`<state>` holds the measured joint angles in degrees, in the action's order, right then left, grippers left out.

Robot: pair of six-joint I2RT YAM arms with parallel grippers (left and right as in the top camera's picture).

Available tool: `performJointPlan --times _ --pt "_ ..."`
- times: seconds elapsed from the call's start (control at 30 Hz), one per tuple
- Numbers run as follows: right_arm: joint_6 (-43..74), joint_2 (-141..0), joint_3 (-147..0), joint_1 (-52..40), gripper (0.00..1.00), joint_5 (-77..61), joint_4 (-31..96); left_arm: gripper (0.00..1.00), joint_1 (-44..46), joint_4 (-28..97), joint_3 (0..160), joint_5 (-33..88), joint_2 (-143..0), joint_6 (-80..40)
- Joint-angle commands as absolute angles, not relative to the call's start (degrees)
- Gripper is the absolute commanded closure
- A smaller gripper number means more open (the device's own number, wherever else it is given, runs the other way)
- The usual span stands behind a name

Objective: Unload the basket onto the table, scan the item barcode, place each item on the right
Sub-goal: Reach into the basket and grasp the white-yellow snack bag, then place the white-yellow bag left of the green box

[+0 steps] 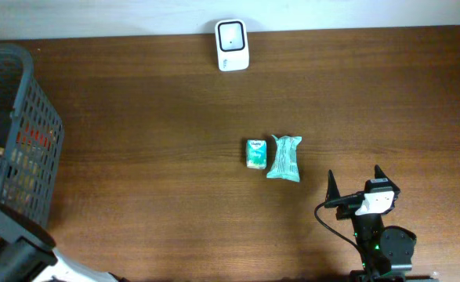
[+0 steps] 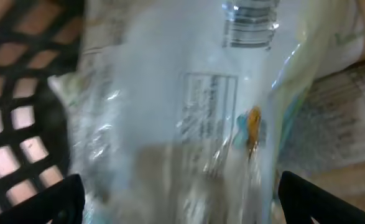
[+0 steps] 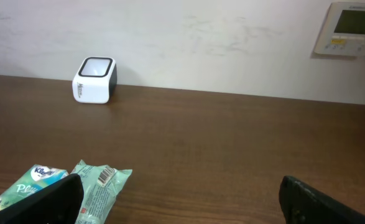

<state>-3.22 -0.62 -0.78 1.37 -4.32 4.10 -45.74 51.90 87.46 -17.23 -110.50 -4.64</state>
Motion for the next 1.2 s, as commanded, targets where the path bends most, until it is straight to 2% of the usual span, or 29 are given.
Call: performJointPlan --times 0.0,0.07,0.1,0.2,0.37,0.67,0.77,0.9,1.03,1.17 --pt "-3.16 -0.19 -0.32 1.52 0.01 -3.81 4.08 0.11 -45.82 50.78 87.02 -15.57 -114.06 -1.21" --pt "-3.16 -0.19 -0.32 1.52 0.01 -3.81 4.08 0.35 -45.82 50.78 87.05 -15.62 -114.1 -1.21" --pt "-3.16 -0.19 -0.32 1.52 0.01 -3.81 4.08 0.64 -45.82 50.78 87.09 -15.64 -114.08 -1.21" --pt "-3.16 -0.19 -0.32 1.52 0.01 -3.81 4.08 1.0 -45.93 51.75 88.09 -16.93 -113.93 -1.19" --pt "-3.16 -0.19 -0.32 1.52 0.01 -3.81 4.08 1.0 -45.76 55.18 93.8 -14.26 -111.57 -1.26" --pt "-3.16 -0.19 -0.32 1.52 0.01 -3.84 4.08 1.0 -45.1 59.68 115.09 13.1 -96.42 -2.2" --pt "-3.16 -0.19 -0.32 1.52 0.01 -3.81 4.08 1.0 -41.93 59.88 115.87 15.31 -90.19 -2.33" --pt "-3.16 -0.19 -0.32 1.52 0.01 -3.81 4.08 1.0 -32.49 63.59 115.87 15.22 -84.18 -2.31" --pt "-3.16 -0.19 -0.32 1.52 0.01 -3.81 4.08 1.0 -15.14 70.74 114.26 10.33 -84.18 -2.31" --pt "-3.16 -0.19 -0.32 1.52 0.01 -3.81 4.08 1.0 -0.1 71.35 105.12 4.01 -87.68 -6.57"
